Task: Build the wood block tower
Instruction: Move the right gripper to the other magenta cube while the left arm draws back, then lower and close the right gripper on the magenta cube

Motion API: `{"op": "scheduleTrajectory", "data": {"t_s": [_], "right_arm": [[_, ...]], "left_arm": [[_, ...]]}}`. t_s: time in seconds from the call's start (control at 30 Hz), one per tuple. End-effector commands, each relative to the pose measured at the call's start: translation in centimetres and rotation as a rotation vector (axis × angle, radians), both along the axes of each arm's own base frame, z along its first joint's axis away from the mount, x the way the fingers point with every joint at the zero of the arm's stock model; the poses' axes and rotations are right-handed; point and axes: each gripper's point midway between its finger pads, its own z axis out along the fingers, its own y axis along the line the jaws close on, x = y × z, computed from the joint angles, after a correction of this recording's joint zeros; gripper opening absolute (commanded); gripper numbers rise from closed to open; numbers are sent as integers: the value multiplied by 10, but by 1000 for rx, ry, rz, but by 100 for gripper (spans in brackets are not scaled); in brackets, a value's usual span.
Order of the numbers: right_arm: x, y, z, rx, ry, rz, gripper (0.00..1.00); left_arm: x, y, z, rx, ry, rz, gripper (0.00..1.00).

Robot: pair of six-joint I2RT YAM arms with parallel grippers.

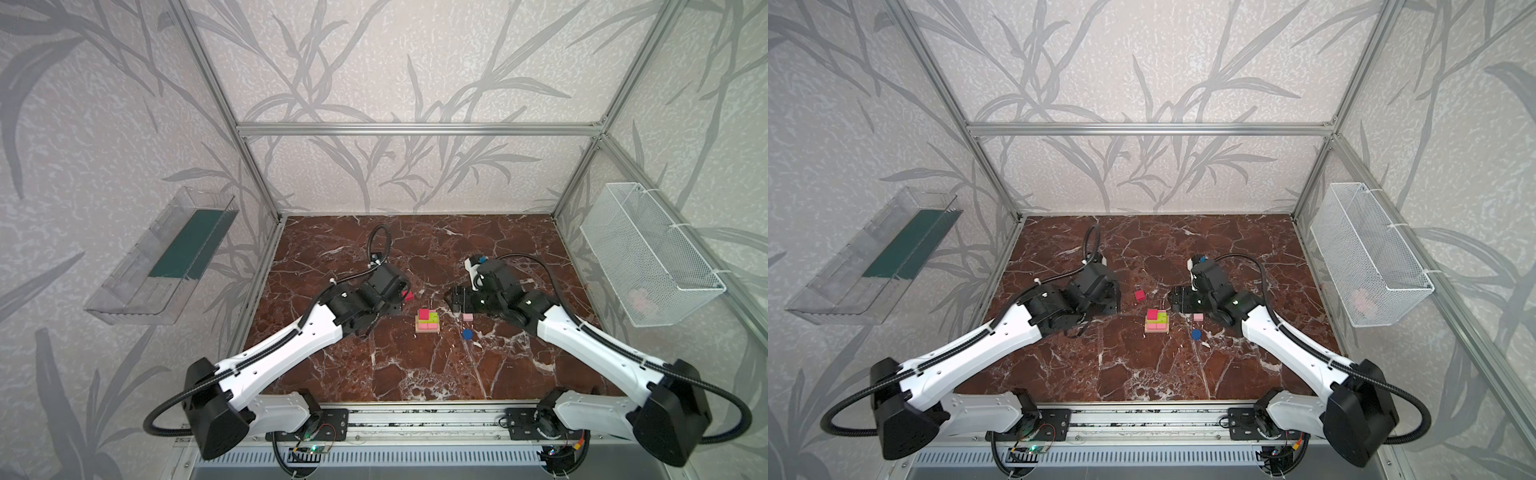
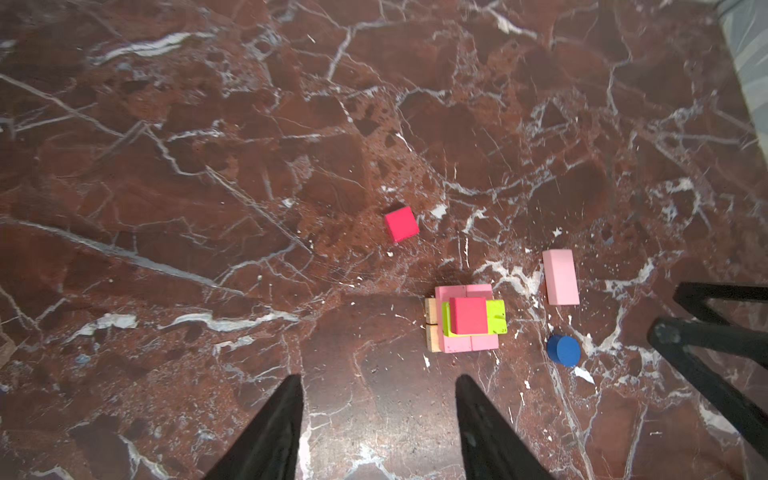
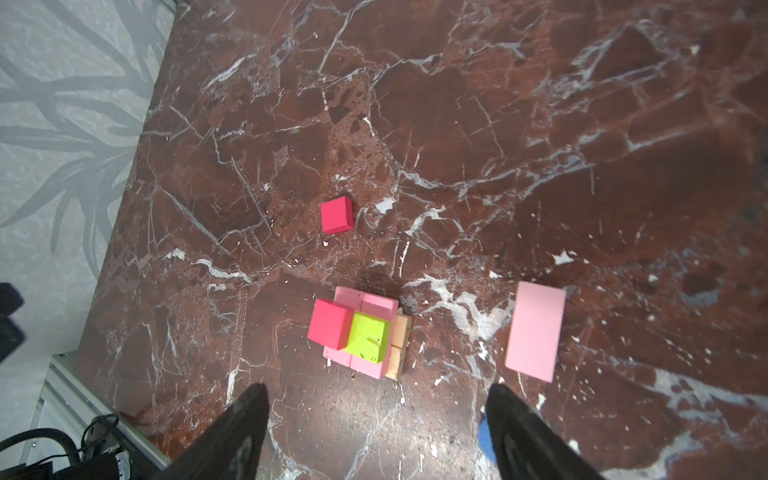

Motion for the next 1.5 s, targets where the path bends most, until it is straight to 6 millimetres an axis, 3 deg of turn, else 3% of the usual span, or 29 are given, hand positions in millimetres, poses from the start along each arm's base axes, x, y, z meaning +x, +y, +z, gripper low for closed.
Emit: {"op": "scheduleTrajectory", "data": {"t_s": [0.0,0.2,0.27,0.37,0.53,0.67,1.03,1.27,1.47], "right_arm": [[7,26,2,-45,7,105,81],[29,61,-13,-176,37,195,80],[35,71,-17,-195,48,217,79],[40,88,-37,-234,84,261,77],[46,113,-59,-311,129,332,75],[55,122,-80,-372,162,351,73],[75,126,-112,-486,194,363,72],[83,125,-129,-464,234,356,71],[85,119,-134,-481,241,346,64]], "left_arm": [[-3,32,8,-10,-51,58,57],[-19,70,18,-51,-109,108,57],[-22,82,18,-36,-129,134,61],[-26,96,11,12,-114,165,63],[-27,106,2,56,-85,180,63],[-26,109,-1,61,-83,183,63],[-25,115,-9,73,-62,197,63],[-23,115,-14,68,-50,200,63],[-21,115,-17,65,-38,203,63]]}}
